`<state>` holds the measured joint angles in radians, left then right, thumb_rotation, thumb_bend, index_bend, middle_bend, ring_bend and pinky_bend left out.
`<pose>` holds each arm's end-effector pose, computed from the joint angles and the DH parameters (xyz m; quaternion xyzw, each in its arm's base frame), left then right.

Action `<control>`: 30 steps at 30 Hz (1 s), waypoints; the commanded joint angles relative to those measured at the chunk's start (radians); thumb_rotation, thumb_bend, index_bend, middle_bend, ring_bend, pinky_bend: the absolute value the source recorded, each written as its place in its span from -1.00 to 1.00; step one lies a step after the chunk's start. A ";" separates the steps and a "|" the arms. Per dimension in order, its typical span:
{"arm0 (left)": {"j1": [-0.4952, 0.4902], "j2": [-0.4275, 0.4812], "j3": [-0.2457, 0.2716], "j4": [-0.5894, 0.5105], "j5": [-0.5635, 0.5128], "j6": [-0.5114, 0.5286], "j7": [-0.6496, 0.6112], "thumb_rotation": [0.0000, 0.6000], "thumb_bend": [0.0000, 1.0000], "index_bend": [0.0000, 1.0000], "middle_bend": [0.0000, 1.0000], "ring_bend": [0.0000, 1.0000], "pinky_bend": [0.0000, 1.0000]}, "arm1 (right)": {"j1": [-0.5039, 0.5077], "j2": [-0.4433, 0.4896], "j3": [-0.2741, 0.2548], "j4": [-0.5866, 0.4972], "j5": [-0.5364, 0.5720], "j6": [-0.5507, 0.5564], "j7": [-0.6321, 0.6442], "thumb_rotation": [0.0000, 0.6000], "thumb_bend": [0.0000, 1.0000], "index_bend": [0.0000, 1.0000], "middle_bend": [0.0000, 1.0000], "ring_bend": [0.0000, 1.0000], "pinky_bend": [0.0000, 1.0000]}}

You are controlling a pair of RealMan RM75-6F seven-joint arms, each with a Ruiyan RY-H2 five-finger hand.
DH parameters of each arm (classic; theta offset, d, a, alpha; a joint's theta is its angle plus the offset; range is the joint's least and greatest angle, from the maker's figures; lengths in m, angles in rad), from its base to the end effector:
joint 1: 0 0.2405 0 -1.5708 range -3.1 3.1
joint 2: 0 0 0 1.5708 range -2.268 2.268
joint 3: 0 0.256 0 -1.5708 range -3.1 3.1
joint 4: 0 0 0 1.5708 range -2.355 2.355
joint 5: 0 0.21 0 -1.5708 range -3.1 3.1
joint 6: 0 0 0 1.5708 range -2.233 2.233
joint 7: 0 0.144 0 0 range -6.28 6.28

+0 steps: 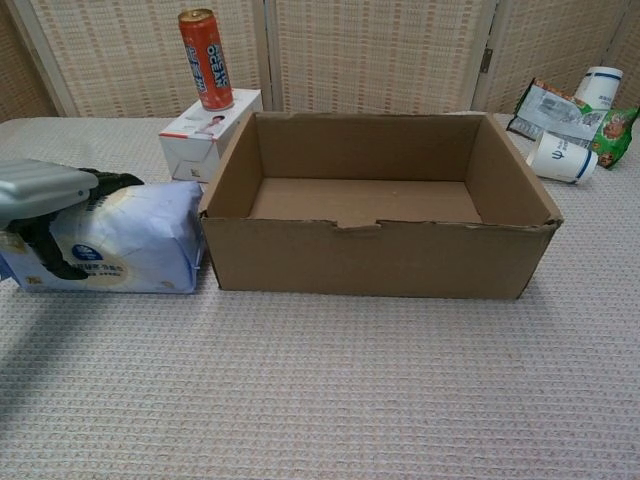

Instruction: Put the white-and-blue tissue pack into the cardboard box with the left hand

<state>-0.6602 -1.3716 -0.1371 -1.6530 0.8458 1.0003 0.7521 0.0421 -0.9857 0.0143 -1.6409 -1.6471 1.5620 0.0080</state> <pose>-0.2057 0.3243 0.0296 -0.7546 -0.3482 -0.2100 0.5149 -0.3003 -0.1593 0.1943 0.6389 -0.3294 0.3857 0.5784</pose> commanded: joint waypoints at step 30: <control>-0.043 0.122 0.030 -0.073 0.022 0.051 -0.001 1.00 -0.53 -0.08 0.10 -0.09 0.11 | 0.000 0.004 0.002 -0.002 0.003 0.001 0.005 1.00 -1.00 -0.88 -0.94 -1.00 -1.00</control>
<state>-0.6920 -1.2819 -0.1029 -1.6951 0.8803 1.0454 0.7277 0.0416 -0.9819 0.0167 -1.6427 -1.6442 1.5632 0.0136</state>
